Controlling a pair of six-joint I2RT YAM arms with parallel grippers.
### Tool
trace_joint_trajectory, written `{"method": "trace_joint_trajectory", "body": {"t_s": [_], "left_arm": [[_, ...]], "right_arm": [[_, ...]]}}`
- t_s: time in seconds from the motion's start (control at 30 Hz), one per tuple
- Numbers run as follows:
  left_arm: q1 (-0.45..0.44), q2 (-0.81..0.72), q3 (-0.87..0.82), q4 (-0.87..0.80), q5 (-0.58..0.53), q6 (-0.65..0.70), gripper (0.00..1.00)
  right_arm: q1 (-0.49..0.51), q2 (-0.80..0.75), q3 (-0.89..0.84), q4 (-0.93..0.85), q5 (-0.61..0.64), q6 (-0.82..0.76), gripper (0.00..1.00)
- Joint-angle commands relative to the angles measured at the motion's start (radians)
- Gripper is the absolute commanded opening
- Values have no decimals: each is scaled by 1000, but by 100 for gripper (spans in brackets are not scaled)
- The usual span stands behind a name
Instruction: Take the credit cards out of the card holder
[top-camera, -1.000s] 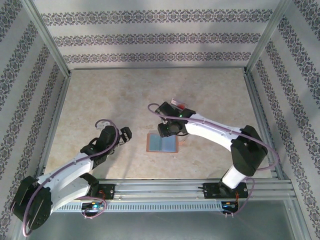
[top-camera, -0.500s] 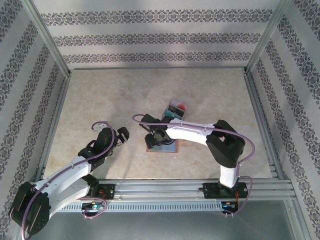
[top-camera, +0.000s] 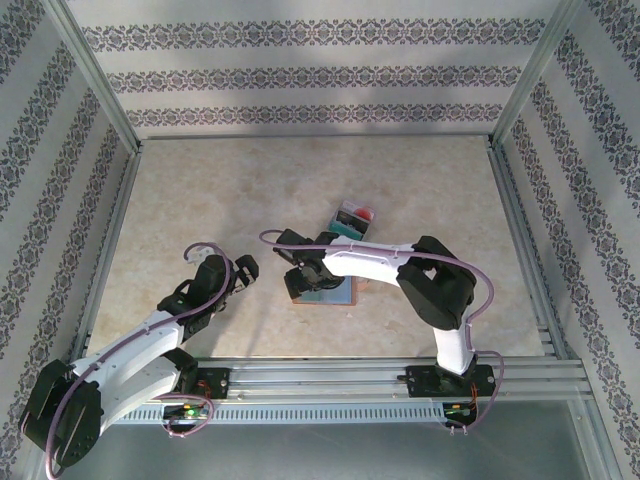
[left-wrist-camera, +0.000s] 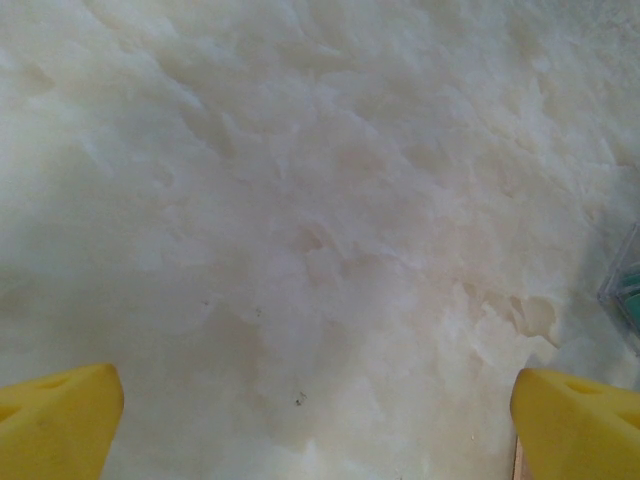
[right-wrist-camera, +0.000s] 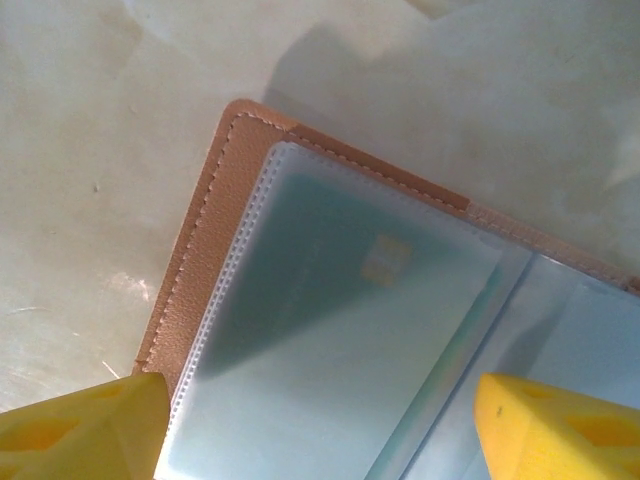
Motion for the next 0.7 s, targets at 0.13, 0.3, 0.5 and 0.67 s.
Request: {"method": "trace_joint_trajectory", "body": {"t_s": [0.13,0.3,0.5,0.67], "left_arm": [[19,18,-5,35,15,-17,99],[20,21,4,33,17,-8,99],[20,21,18,21,18,5,99],[20,20,34,10,25,24,99]], "right_arm": [[11,26,2,-7,-18,8,78],[11,29,-8,-8,-24,0,72],[8,27,-29,-9,-16,-1,55],[8,7,-34,-21,10,-3,49]]}}
